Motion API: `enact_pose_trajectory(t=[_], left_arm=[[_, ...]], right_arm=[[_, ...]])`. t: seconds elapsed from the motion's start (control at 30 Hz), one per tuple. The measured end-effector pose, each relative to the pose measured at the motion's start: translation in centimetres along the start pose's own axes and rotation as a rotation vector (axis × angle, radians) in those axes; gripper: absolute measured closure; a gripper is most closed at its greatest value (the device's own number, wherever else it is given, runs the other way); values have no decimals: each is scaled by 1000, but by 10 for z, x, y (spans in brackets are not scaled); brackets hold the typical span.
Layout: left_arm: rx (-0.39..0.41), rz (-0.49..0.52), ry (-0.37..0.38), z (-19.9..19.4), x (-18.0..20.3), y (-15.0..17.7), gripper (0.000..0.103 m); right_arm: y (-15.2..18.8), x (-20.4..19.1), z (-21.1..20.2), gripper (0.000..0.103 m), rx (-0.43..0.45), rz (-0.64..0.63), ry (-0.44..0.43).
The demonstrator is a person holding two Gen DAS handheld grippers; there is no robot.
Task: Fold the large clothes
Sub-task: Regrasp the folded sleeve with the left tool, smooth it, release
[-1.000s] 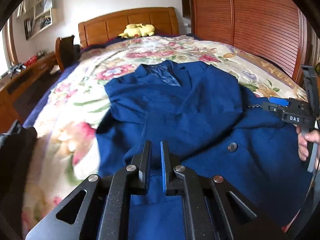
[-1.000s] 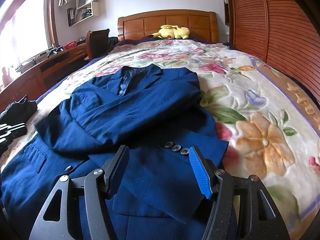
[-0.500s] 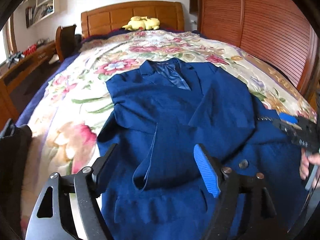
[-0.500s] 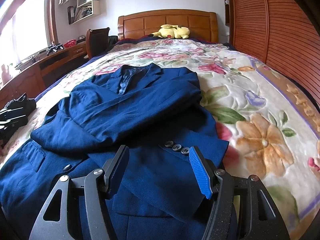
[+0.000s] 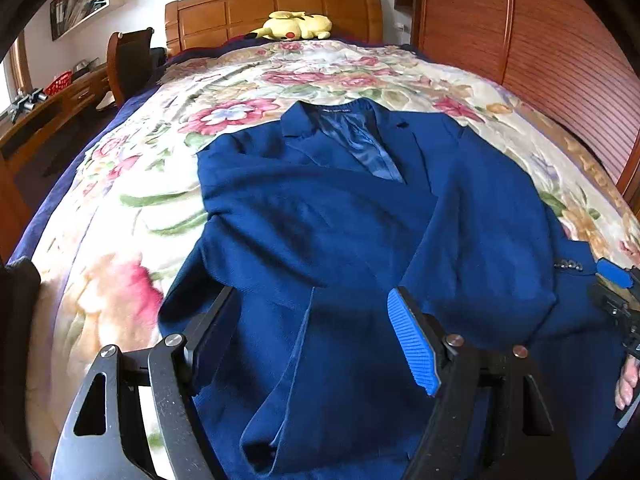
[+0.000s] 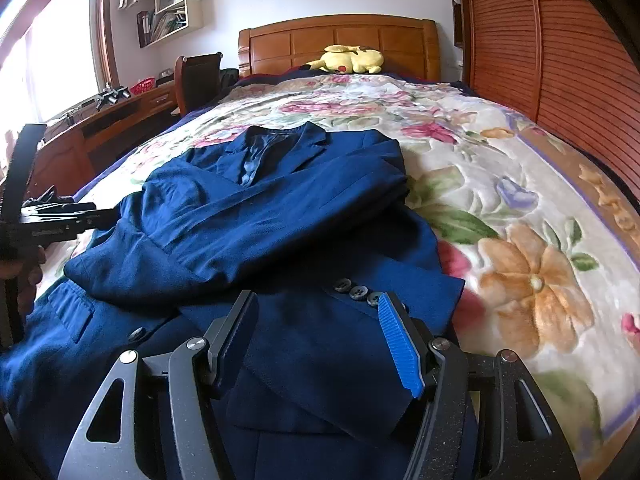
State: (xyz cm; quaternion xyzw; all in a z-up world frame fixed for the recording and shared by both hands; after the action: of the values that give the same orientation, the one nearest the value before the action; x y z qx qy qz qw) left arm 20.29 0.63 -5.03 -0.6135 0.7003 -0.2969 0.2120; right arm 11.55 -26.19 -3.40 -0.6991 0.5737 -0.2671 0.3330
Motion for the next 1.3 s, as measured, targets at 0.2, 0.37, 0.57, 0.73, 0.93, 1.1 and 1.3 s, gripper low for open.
enact_pose_trajectory(t=[0.2, 0.37, 0.57, 0.73, 0.93, 1.1, 1.3], left_arm=[[-42, -6, 5, 15, 0, 1, 32], [-100, -35, 39, 27, 0, 7, 64], [-109, 14, 58, 25, 12, 12, 97], [-59, 60, 53, 3, 20, 13, 99], [32, 89, 59, -42, 26, 27, 99], [71, 96, 90, -72, 28, 53, 99], [73, 122, 127, -90, 40, 78, 99]], right_arm=[[1, -2, 1, 39, -4, -9, 2], [1, -2, 2, 39, -8, -6, 4], [1, -3, 2, 39, -9, -9, 4], [1, -4, 2, 39, -9, -9, 4], [1, -4, 1, 39, -7, -9, 2], [1, -1, -2, 39, 3, -5, -1], [2, -2, -7, 39, 13, -14, 5]])
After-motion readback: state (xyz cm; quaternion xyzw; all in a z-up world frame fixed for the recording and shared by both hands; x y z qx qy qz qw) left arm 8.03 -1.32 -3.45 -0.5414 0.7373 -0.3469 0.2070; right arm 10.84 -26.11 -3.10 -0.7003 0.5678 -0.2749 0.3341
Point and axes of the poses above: each gripper's, at about its wrist camera, not at the fingertips, and z roughly the way its jaws point, x to its right, y to its underside, the point moved 5 cm from there along z, roughly the way its jaws point, and after that the axes turned 6 degrees about y, right-handed, at the moved point
